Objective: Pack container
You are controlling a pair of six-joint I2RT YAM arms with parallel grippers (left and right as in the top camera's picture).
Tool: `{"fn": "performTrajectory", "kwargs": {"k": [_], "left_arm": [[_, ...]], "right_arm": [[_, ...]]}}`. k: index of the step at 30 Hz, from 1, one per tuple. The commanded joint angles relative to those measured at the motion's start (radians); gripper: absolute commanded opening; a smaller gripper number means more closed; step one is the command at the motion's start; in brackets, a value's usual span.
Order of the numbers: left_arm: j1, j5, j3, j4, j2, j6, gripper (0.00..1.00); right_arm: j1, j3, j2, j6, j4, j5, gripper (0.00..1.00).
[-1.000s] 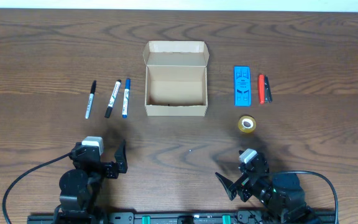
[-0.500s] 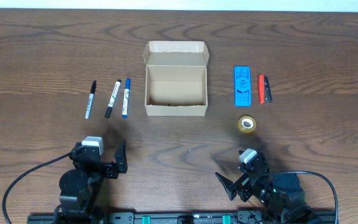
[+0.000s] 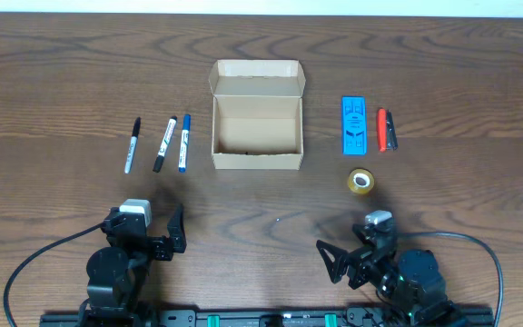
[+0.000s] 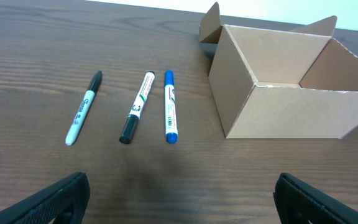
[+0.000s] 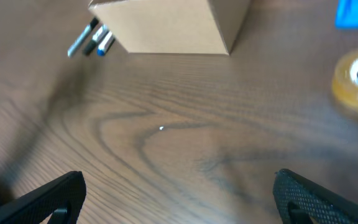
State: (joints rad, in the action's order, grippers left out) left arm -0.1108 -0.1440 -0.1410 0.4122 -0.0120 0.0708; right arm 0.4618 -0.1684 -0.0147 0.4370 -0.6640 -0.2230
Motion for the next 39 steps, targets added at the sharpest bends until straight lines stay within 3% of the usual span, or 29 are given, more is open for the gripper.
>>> {"fn": "performTrajectory", "kwargs": {"k": [1,12,24,32,39], "left_arm": [[0.008,-0.006,0.020,0.002,0.008,-0.004,0.95],[0.008,-0.006,0.020,0.002,0.008,-0.004,0.95],[0.008,-0.006,0.020,0.002,0.008,-0.004,0.96],[0.008,-0.006,0.020,0.002,0.008,-0.004,0.96],[0.008,-0.006,0.020,0.002,0.008,-0.004,0.95]], "right_arm": [[0.009,0.005,0.009,0.225,0.007,0.026,0.99],[-0.027,-0.004,-0.072,0.179,0.177,-0.004,0.99],[-0.078,-0.245,-0.558,-0.119,0.203,-0.068,0.98],[-0.103,-0.449,-0.865,-0.190,0.196,0.009,0.99],[-0.116,-0.711,-1.155,-0.191,0.092,0.171,0.99]]}}
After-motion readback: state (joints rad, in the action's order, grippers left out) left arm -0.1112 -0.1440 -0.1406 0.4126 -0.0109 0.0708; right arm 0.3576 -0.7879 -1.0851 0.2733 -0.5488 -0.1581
